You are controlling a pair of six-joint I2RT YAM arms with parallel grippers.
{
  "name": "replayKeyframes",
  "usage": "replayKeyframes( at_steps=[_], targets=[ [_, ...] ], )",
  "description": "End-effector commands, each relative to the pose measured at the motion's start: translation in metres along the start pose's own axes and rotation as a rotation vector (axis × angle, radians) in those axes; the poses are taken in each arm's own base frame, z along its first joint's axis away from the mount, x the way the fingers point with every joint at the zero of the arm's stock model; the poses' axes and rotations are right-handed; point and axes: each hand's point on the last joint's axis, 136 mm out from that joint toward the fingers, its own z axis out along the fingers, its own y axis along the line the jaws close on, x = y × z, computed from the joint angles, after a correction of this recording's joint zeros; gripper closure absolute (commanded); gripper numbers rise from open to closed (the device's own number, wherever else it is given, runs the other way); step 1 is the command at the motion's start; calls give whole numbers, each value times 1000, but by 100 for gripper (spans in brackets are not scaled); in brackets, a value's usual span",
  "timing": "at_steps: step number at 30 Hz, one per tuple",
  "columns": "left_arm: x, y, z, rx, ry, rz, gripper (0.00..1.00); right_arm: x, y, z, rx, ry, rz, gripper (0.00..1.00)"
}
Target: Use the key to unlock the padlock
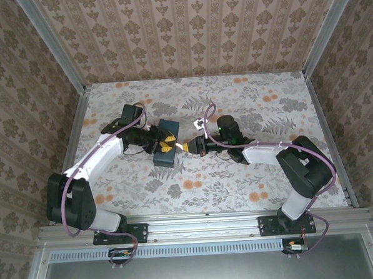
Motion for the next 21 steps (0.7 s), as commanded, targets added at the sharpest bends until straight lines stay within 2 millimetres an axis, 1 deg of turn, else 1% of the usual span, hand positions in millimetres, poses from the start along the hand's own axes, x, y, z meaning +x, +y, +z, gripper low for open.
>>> replayKeyframes(
  at_steps=[1, 8, 15, 21],
  targets=[
    [3, -7, -9, 32, -5, 16, 92, -8, 21, 1, -58, -8, -70, 100],
    [2, -5, -9, 32, -8, 12, 92, -1, 22, -8, -25, 6, -82, 100],
    [3, -7, -10, 35, -10, 18, 92, -5, 23, -2, -34, 11, -83, 100],
    [3, -7, -11, 37, -11, 18, 92, -2, 13, 1, -13, 11, -68, 100]
  ],
)
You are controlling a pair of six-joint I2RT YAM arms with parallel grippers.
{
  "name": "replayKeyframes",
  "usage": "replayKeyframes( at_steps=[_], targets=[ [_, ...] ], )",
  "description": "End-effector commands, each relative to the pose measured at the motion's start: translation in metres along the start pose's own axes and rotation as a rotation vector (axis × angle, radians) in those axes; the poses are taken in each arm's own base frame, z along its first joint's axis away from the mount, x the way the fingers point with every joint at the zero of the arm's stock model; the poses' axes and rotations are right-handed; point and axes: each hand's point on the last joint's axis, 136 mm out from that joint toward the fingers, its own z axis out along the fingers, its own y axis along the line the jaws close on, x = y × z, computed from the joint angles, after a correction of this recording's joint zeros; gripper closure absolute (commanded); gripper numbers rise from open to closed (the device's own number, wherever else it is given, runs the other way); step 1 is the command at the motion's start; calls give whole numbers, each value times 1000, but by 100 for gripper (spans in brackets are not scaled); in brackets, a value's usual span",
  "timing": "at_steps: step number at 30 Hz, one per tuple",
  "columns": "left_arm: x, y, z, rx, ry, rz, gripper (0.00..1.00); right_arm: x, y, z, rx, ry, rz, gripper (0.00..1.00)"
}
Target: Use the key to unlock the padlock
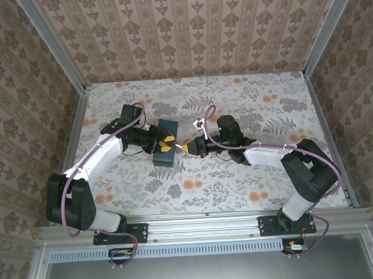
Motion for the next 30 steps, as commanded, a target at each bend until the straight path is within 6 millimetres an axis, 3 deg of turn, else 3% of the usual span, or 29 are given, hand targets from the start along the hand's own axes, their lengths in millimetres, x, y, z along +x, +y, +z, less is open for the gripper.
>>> replayKeyframes(
  at_steps=[1, 17, 25, 30],
  targets=[
    [5, -6, -9, 33, -3, 22, 92, -3, 0, 5, -6, 0, -17, 100],
    [7, -6, -9, 34, 2, 27, 92, -13, -2, 11, -5, -10, -27, 100],
    [6, -5, -8, 31, 0, 22, 92, -11, -17, 4, 31, -19, 0, 100],
    [6, -5, -8, 33, 2, 23, 92, -14, -14, 4, 19, -25, -2, 100]
  ],
)
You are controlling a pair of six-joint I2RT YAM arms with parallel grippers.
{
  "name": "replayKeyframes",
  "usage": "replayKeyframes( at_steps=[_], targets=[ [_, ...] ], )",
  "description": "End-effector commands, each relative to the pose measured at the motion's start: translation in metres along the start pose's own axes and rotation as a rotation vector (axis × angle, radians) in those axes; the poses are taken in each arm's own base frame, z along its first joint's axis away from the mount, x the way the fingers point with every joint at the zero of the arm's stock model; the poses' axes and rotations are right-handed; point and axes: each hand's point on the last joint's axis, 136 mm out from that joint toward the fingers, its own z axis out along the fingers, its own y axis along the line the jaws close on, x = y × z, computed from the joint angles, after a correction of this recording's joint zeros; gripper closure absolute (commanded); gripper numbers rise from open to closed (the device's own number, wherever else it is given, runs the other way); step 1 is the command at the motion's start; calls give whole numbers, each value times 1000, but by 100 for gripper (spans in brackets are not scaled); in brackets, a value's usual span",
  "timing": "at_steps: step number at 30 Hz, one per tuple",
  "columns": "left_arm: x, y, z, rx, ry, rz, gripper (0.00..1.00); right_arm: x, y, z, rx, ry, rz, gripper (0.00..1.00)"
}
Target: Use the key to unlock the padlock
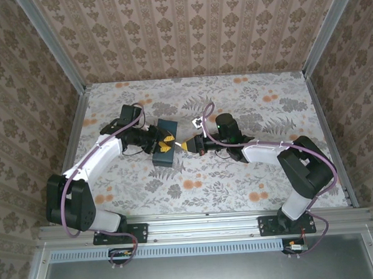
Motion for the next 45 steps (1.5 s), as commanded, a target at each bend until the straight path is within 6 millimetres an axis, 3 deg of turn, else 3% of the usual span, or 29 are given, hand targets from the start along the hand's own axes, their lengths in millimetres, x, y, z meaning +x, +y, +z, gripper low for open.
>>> replayKeyframes(
  at_steps=[1, 19, 28, 36, 45],
  targets=[
    [6, -7, -7, 34, 9, 24, 92, -7, 0, 1, -6, -18, -15, 100],
    [6, -6, -7, 29, 5, 23, 93, -9, 7, 7, -35, -18, -26, 100],
    [1, -2, -14, 16, -9, 28, 93, 9, 0, -7, 28, 39, -29, 100],
    [4, 0, -13, -7, 15, 36, 93, -2, 18, -1, -35, 40, -42, 100],
    [2, -1, -9, 3, 30, 28, 93, -10, 22, 7, -60, 42, -54, 100]
  ],
)
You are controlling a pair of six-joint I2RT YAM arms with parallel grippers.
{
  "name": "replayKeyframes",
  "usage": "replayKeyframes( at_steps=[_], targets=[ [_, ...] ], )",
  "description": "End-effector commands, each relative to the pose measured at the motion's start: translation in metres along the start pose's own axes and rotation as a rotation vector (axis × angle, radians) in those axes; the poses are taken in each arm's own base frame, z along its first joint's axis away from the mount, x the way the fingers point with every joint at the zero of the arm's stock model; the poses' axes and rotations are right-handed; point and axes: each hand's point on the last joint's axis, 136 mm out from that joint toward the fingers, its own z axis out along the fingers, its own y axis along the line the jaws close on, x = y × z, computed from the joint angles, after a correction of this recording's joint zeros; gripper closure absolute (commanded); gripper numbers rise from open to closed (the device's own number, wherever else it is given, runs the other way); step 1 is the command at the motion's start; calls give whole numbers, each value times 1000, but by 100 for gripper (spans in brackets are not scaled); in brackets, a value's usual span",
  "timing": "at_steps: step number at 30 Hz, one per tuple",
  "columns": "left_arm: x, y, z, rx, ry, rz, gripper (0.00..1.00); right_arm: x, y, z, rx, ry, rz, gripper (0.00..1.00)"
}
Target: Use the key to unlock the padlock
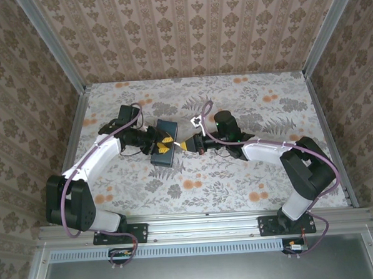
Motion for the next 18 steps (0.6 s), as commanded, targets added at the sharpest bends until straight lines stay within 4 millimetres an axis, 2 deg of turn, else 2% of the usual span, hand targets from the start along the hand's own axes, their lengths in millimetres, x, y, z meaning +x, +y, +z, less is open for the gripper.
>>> replayKeyframes(
  at_steps=[1, 18],
  targets=[
    [1, -6, -4, 12, 8, 19, 93, -6, 9, 7, -43, 8, -32, 100],
    [-2, -7, -8, 32, -3, 5, 93, 6, -2, 9, -19, 24, 0, 100]
  ],
)
